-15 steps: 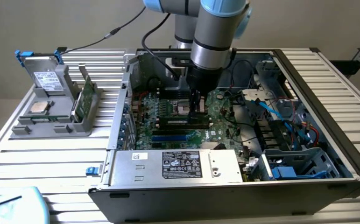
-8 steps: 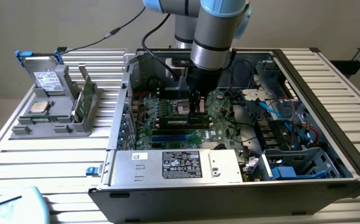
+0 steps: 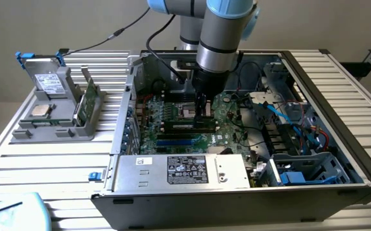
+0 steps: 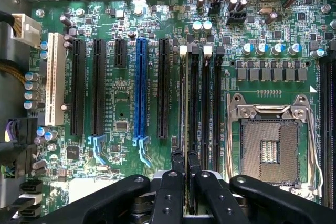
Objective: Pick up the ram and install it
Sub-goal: 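Insert the ram into the slot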
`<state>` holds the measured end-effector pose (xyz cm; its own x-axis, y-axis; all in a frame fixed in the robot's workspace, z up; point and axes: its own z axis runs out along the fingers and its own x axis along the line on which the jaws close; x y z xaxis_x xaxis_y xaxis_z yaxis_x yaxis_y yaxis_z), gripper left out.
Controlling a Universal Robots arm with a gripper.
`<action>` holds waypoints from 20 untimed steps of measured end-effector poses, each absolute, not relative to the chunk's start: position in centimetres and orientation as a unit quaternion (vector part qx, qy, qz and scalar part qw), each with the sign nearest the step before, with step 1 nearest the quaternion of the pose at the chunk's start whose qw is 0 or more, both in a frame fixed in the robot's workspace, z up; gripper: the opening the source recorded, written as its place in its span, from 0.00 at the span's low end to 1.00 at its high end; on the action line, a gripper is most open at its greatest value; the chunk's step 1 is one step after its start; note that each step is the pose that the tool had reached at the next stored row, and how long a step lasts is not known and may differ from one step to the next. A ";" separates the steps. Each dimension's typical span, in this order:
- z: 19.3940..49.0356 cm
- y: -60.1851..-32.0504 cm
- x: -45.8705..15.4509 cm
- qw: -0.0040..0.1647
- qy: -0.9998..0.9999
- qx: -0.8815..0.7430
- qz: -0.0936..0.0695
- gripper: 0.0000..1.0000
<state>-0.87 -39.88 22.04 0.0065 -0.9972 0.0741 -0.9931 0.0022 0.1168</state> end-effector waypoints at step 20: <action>21.8 -39.9 -0.9 0.068 -0.705 0.706 -0.015 0.14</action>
